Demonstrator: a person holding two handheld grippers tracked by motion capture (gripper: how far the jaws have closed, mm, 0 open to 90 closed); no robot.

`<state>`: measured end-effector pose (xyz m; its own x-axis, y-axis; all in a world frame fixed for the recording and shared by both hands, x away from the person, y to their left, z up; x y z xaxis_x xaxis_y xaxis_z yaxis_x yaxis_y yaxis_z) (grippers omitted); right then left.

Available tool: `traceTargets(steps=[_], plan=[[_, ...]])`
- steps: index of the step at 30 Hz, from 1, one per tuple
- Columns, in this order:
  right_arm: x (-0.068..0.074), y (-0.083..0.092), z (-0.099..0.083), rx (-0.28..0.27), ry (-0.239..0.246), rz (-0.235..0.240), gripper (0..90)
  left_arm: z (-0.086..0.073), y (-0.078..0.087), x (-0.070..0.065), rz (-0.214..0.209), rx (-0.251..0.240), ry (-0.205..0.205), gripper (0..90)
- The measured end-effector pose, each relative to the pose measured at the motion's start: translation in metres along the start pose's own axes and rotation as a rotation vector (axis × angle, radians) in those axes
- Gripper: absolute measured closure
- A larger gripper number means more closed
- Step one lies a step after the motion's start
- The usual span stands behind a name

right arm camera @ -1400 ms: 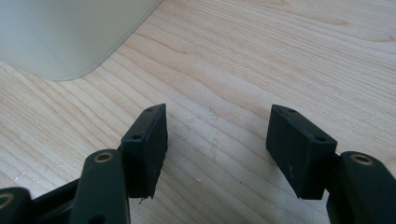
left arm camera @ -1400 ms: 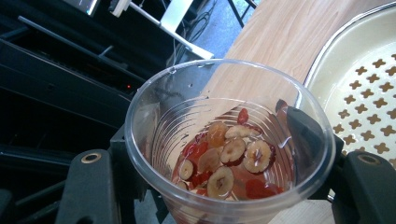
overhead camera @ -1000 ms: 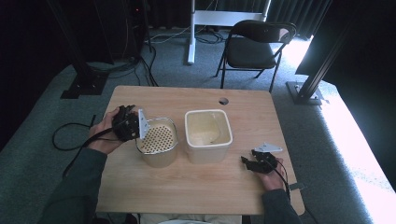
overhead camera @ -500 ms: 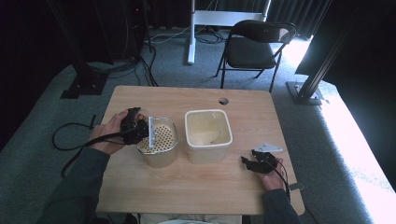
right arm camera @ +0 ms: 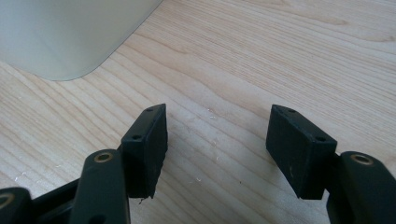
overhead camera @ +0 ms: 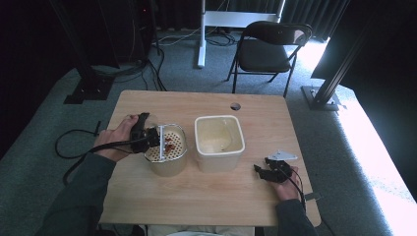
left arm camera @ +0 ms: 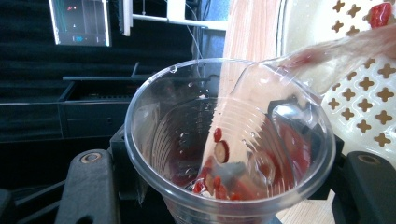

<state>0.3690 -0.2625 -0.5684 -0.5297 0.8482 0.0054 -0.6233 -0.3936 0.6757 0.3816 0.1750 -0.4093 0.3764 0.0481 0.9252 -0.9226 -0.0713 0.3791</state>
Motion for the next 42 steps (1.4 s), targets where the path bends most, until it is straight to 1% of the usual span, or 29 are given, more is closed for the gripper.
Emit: traceTargets(steps=[4,10,13,14,15,17,18,19,20,21,23,24,26,27,30,33,39,42], plan=[[0.0,0.0,0.0,0.0,0.0,0.0,37.9,0.0,0.0,0.0,0.002,0.005,-0.008,34.9],[0.0,0.0,0.0,0.0,0.0,0.0,37.9,0.0,-0.001,-0.001,0.006,0.004,-0.01,34.9],[0.0,0.0,0.0,0.0,0.0,0.0,37.9,0.001,0.0,-0.003,0.017,0.005,-0.028,35.0],[0.0,0.0,0.0,0.0,0.0,0.0,37.9,0.001,0.0,-0.003,0.017,0.005,-0.028,35.0],[0.0,0.0,0.0,0.001,-0.001,0.0,37.9,0.004,0.002,-0.006,0.024,0.005,-0.05,35.0],[0.0,0.0,0.0,0.0,-0.001,0.0,37.9,0.006,0.003,-0.007,0.032,0.004,-0.067,35.0],[0.0,0.0,0.0,0.0,-0.001,0.0,37.9,0.006,0.003,-0.007,0.032,0.004,-0.067,35.0],[0.0,0.0,0.0,0.0,0.0,0.0,37.9,0.008,0.004,-0.008,0.042,0.005,-0.083,35.0],[0.0,0.0,0.0,0.0,0.0,0.0,37.9,0.008,0.004,-0.008,0.042,0.005,-0.083,35.0],[0.0,0.0,0.0,0.0,-0.001,0.0,37.9,0.01,0.004,-0.009,0.047,0.005,-0.097,35.0],[0.0,0.0,0.0,0.0,0.0,0.0,37.9,0.01,0.004,-0.009,0.062,0.013,-0.122,35.0],[0.0,0.0,0.0,0.0,-0.001,0.0,37.9,0.01,0.004,-0.009,0.062,0.013,-0.122,35.0],[0.0,0.0,0.0,0.0,0.0,0.0,37.9,0.009,0.004,-0.009,0.077,0.026,-0.145,35.0],[0.0,0.0,0.0,0.001,-0.001,0.0,37.9,0.009,0.005,-0.009,0.081,0.029,-0.151,35.0],[0.0,0.0,0.0,0.0,-0.001,0.0,37.9,0.009,0.006,-0.009,0.083,0.025,-0.152,35.0],[0.0,0.0,0.0,0.0,0.0,0.0,37.9,0.008,0.006,-0.01,0.092,0.034,-0.164,35.0],[0.0,0.0,0.0,0.0,0.0,0.0,37.9,0.007,0.007,-0.009,0.096,0.025,-0.157,35.1],[0.0,0.0,0.0,0.0,-0.001,0.0,37.9,0.001,0.005,-0.007,0.095,0.043,-0.155,35.1]])
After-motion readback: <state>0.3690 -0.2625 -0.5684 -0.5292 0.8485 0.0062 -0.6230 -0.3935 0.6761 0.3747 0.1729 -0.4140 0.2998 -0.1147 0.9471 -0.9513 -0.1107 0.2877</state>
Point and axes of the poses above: each handheld gripper's, and its own axes: y roughly backward along the jaws, z roughly out of its top, x roughly to its left, the point moved 3 cm from there along -y, roughly forward along the jaws, and after that the axes turned 1 degree about x, right-handed, at the moved point
